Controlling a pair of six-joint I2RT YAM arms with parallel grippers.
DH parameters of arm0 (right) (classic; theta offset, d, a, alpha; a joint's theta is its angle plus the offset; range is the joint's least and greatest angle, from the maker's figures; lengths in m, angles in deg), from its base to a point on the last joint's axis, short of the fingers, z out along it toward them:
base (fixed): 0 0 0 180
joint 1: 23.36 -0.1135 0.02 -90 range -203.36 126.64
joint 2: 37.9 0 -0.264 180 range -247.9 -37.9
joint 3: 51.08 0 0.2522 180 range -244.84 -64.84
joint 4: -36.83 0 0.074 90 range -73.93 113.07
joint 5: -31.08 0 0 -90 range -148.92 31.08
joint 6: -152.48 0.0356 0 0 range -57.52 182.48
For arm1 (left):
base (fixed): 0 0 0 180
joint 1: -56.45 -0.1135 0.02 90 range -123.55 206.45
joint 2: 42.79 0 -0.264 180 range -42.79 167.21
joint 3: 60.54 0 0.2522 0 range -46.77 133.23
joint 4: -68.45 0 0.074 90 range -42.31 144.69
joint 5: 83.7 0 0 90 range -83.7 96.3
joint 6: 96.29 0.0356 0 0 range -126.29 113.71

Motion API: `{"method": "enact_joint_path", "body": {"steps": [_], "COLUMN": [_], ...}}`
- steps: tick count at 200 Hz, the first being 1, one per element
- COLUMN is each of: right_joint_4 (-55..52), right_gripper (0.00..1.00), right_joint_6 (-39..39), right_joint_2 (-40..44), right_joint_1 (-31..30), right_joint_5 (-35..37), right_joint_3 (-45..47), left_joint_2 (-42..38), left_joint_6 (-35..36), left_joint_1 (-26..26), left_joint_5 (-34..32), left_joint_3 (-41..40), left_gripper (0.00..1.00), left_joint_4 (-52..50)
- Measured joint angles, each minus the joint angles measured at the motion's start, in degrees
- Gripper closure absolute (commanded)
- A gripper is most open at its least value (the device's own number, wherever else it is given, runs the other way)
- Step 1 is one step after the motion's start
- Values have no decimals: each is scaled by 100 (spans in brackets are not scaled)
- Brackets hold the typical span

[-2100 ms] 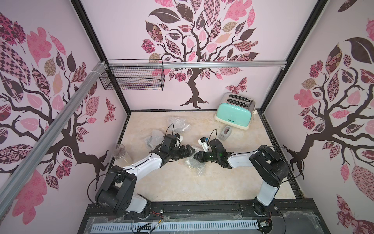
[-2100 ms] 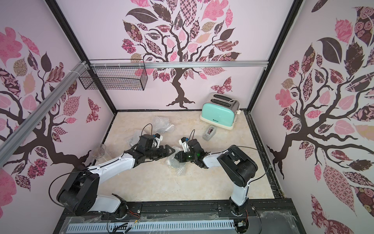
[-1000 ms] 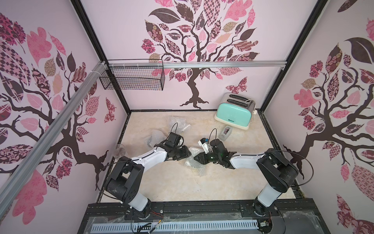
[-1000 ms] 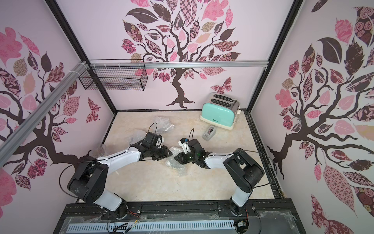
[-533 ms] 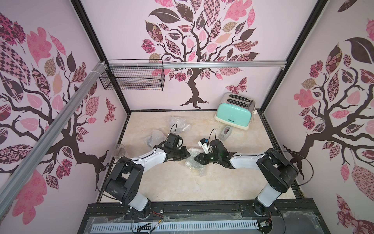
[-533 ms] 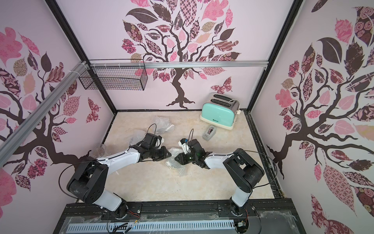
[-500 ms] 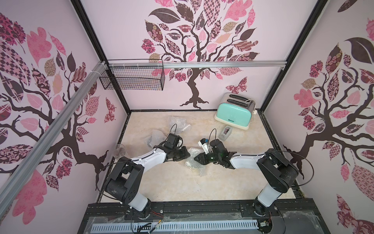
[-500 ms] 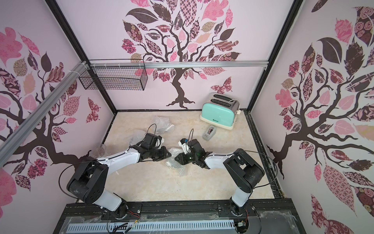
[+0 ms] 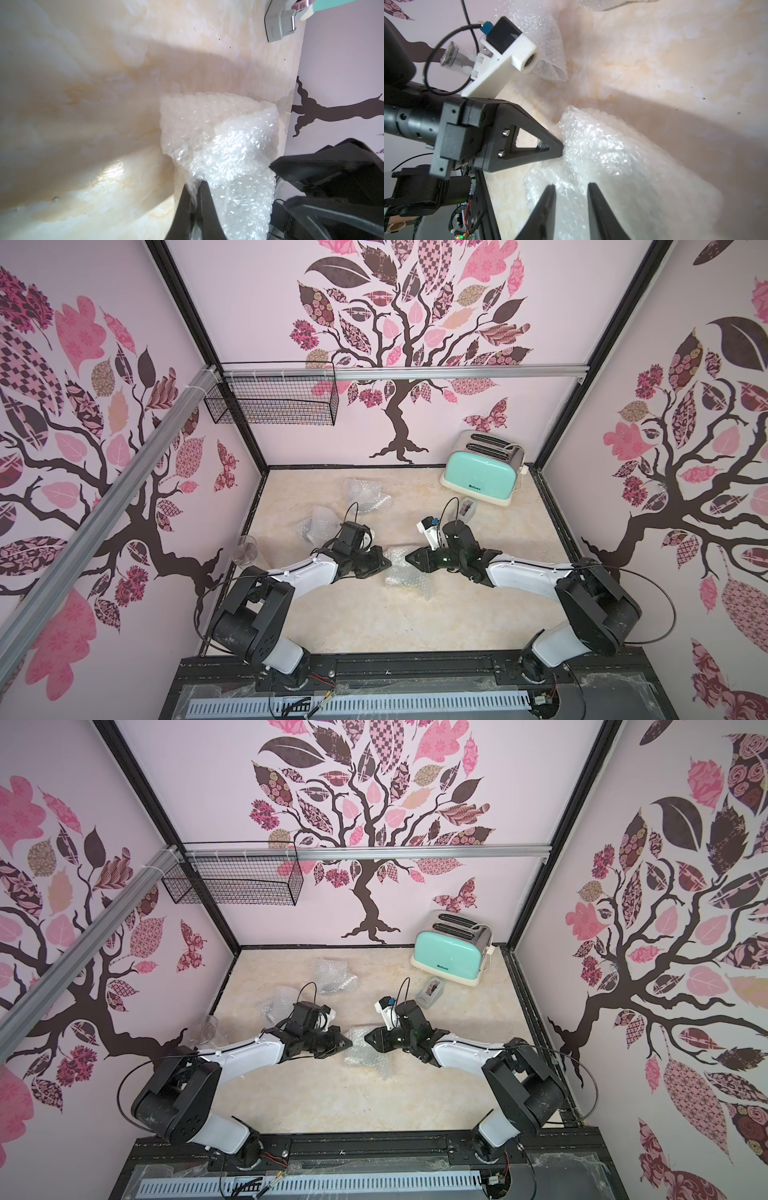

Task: Wrap bowls in bubble wrap
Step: Wrap the bowl in bubble wrap, then tear off the tape using the Tape Cutter.

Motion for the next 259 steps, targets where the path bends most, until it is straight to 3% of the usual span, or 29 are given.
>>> {"method": "enact_joint_path", "body": {"steps": [55, 105, 146, 188, 236, 259], "right_joint_4": [-280, -678, -529, -321, 197, 330], "right_gripper": [68, 65, 60, 60, 62, 62], "right_joint_6": [-20, -208, -13, 299, 1014, 1152], "right_joint_2": [763, 1373, 1456, 1172, 308, -131], "right_joint_1": [2, 133, 914, 1292, 2942, 3235], "right_joint_5": [-260, 166, 505, 1060, 960, 866], "right_joint_3": [474, 533, 529, 348, 138, -96], "left_joint_2": [-173, -173, -181, -295, -350, -350], "left_joint_6": [-168, -186, -184, -179, -136, -118], "left_joint_1": [201, 299, 291, 227, 201, 201], "left_joint_5": [-55, -66, -63, -42, -42, -46], "left_joint_3": [-26, -52, -131, -227, -236, -236], "left_gripper": [100, 100, 100, 100, 100, 100], "left_joint_4": [2, 22, 122, 164, 114, 98]}}
